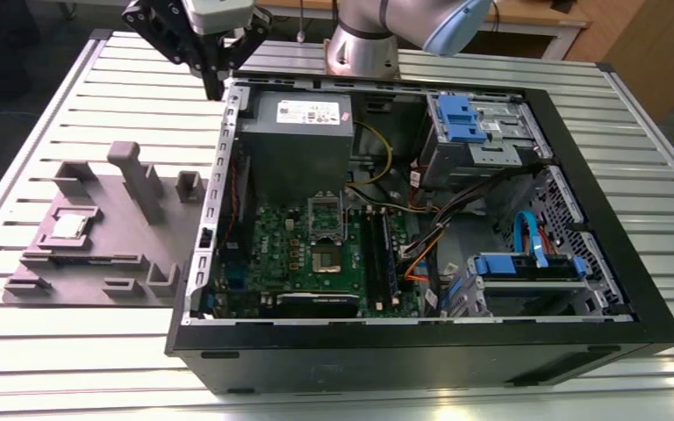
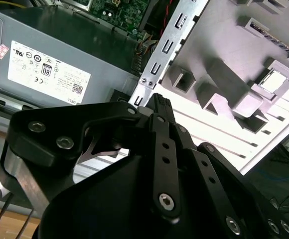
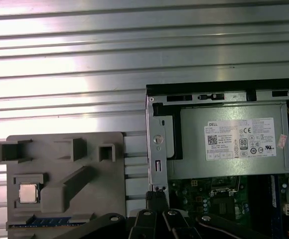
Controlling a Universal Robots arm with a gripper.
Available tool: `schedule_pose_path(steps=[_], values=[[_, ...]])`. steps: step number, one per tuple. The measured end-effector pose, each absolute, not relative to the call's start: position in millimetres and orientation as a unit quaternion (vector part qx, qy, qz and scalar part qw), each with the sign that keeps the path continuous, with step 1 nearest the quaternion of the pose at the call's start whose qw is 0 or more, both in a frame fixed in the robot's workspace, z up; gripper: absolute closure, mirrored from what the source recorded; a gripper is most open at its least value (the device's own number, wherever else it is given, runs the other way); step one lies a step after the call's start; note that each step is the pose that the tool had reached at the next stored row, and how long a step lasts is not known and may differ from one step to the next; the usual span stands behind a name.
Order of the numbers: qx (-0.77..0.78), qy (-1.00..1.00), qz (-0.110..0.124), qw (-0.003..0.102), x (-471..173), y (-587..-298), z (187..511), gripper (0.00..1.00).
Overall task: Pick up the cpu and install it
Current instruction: 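Reach for the cpu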
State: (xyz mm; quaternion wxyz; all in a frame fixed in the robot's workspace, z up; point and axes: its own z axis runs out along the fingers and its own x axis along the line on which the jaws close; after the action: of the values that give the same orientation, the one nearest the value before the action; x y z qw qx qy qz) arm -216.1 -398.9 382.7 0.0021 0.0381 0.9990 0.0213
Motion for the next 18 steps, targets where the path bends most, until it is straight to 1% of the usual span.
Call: schedule_pose_path(steps=[7, 9, 18], values=[[0.038, 0.999, 0.021, 0.000, -219.0, -398.9, 381.2, 0.90], [0.038, 0.999, 0.021, -0.002, -224.2, -398.9, 379.2, 0.90], [0.038, 0.999, 0.021, -0.003, -226.0, -398.9, 378.6, 0.90]])
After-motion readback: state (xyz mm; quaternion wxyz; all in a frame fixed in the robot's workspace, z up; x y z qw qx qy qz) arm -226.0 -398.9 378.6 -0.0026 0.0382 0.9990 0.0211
